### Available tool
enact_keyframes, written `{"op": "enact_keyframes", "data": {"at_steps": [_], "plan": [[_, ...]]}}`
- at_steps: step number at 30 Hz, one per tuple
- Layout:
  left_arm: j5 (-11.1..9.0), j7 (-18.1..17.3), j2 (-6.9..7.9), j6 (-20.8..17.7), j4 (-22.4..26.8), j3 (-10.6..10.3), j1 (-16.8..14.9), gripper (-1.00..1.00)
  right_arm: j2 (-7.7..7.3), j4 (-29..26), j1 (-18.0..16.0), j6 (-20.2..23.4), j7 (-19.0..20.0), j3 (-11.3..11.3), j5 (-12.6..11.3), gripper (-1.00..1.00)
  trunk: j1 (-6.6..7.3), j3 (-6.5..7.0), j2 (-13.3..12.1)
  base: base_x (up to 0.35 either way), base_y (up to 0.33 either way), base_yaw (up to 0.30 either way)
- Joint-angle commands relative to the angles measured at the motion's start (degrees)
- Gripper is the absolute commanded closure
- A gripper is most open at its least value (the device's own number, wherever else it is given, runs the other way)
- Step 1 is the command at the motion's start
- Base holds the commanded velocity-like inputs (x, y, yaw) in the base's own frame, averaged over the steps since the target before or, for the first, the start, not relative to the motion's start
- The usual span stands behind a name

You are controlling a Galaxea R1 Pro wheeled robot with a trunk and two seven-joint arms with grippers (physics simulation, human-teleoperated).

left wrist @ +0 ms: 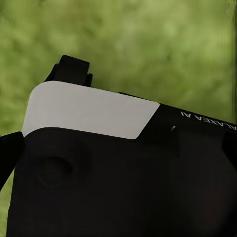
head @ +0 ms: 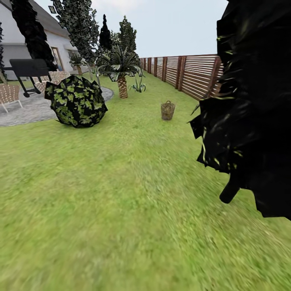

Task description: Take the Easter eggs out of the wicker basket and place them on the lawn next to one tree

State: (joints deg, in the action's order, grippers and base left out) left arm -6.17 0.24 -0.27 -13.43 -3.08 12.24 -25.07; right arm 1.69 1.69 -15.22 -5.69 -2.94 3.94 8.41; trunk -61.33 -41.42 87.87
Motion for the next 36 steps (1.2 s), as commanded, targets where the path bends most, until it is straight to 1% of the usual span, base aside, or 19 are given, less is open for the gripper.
{"op": "enact_keyframes", "data": {"at_steps": [1, 31, 36], "plan": [[-0.60, 0.03, 0.00, -0.10, -0.08, -0.02, -0.06, -1.00, 0.00, 0.17, -0.07, -0.27, -0.31, 0.35, 0.31, -1.00, -0.03, -0.04, 0.02, 0.335, 0.000, 0.064], [-0.60, 0.03, 0.00, -0.10, -0.08, -0.02, -0.05, -1.00, -0.02, 0.16, -0.07, -0.41, -0.31, 0.37, 0.25, -1.00, -0.03, -0.04, 0.02, 0.335, 0.000, 0.002], [-0.60, 0.03, 0.00, -0.10, -0.08, -0.02, -0.03, -1.00, -0.02, 0.16, -0.07, -2.11, -0.31, 0.36, 0.28, -1.00, -0.03, -0.04, 0.02, 0.335, 0.000, -0.049]]}}
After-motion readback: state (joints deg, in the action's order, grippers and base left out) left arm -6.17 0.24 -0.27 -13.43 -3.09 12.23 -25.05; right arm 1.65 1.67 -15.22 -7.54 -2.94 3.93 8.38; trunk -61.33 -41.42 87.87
